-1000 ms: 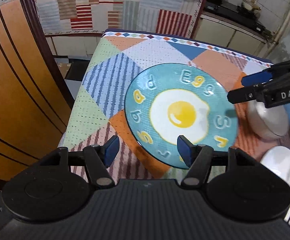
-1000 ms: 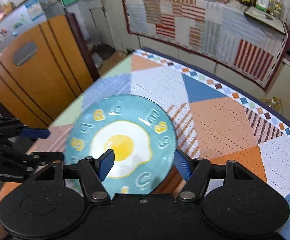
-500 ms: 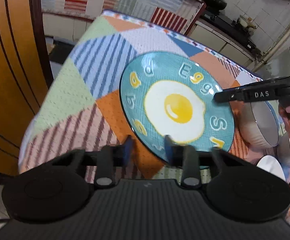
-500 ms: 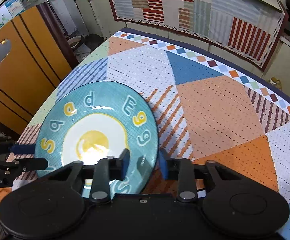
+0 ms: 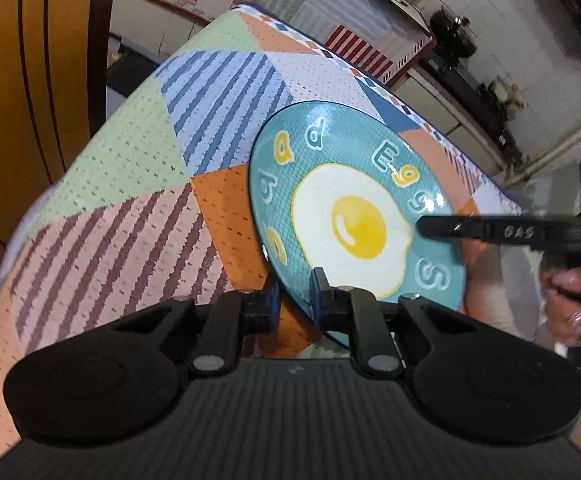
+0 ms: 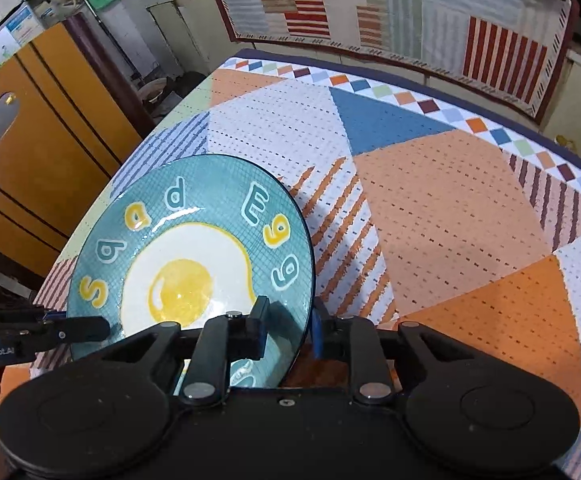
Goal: Organize plates and bowls
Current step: 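Lift the blue egg plate with the right gripper toward the plate stack, then lower the blue egg plate onto the white plate with the right gripper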
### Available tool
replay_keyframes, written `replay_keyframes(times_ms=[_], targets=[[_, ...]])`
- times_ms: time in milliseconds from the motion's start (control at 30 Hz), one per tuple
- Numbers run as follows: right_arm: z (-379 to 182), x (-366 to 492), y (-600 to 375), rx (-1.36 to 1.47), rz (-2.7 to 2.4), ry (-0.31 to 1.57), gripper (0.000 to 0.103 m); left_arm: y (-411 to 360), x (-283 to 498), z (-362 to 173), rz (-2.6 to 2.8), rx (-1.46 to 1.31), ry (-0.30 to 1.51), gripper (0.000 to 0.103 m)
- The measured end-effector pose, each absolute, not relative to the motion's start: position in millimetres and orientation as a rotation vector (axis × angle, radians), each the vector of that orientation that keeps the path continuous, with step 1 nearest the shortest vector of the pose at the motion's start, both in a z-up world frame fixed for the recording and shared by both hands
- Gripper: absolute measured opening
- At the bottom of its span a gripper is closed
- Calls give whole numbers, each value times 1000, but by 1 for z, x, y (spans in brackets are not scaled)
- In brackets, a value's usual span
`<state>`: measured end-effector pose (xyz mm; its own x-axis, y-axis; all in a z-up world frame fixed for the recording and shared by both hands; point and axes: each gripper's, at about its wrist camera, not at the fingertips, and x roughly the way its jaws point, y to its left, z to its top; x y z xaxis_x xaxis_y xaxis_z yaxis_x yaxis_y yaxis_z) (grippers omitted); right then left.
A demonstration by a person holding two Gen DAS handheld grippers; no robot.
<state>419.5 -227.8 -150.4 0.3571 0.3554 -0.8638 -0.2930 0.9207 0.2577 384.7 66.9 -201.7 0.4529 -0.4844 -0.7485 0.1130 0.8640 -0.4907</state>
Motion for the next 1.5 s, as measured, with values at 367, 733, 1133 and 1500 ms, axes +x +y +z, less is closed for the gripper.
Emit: replay_keyframes(times_ms=[367,733,1133,1500], targets=[[-116,397,-229,42,509,1059,16,70,370,-172,-407,-331,1048,24],[-51,329,-255,47,551,980,18,54,319,-94,-490,-210,995,24],[-3,227,-290,106,484,916,19,24,248,-29,-594,-87,967,24],[8,154,-302,110,418,951,19,5,193,-26,-648,-75,1018,25]])
